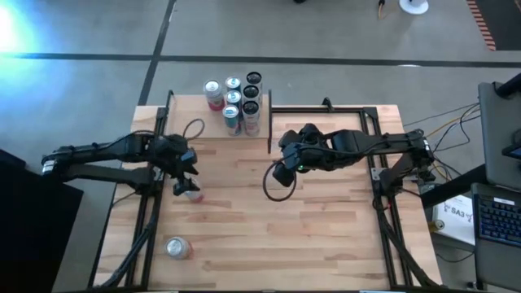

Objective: Place canned beverage on shelf
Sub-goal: Put the top left pink-white soda can on the shelf aligned with the other pink-white soda can

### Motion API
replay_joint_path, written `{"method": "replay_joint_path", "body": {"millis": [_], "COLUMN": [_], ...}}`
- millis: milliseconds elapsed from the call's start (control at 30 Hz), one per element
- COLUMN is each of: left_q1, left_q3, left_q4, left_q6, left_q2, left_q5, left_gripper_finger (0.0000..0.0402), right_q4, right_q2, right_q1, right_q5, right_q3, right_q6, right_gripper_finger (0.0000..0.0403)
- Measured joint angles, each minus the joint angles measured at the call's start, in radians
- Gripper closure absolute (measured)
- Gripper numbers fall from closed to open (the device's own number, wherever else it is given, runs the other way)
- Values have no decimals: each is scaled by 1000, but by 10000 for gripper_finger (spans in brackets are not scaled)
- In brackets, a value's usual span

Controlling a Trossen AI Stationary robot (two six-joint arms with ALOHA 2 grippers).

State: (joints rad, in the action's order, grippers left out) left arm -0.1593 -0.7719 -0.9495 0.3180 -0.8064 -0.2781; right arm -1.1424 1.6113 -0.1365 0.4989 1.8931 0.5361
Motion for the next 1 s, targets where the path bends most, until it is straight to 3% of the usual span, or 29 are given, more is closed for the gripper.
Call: {"method": "replay_joint_path", "body": {"millis": [200, 367, 600, 800, 1000], "left_q1": [0, 0, 1, 2, 13], "left_q3": [-5, -5, -1, -1, 0], "left_q4": [-174, -175, -173, -164, -156], "left_q6": [1, -69, -194, -246, -274], "left_q2": [-61, -77, -105, -155, -174], "left_q5": [1, 9, 141, 118, 31], "left_gripper_finger": [10, 11, 22, 24, 38], "right_q4": [-51, -84, -81, -81, -85], "right_q2": [-14, -16, -15, -20, -21], "right_q1": [39, 90, 117, 117, 115], "right_q5": [26, 25, 17, -9, -11], "right_q3": [0, -2, -33, -67, -72], "right_q6": [-38, -87, -119, -118, -111], "right_gripper_finger": [39, 39, 39, 39, 39]}}
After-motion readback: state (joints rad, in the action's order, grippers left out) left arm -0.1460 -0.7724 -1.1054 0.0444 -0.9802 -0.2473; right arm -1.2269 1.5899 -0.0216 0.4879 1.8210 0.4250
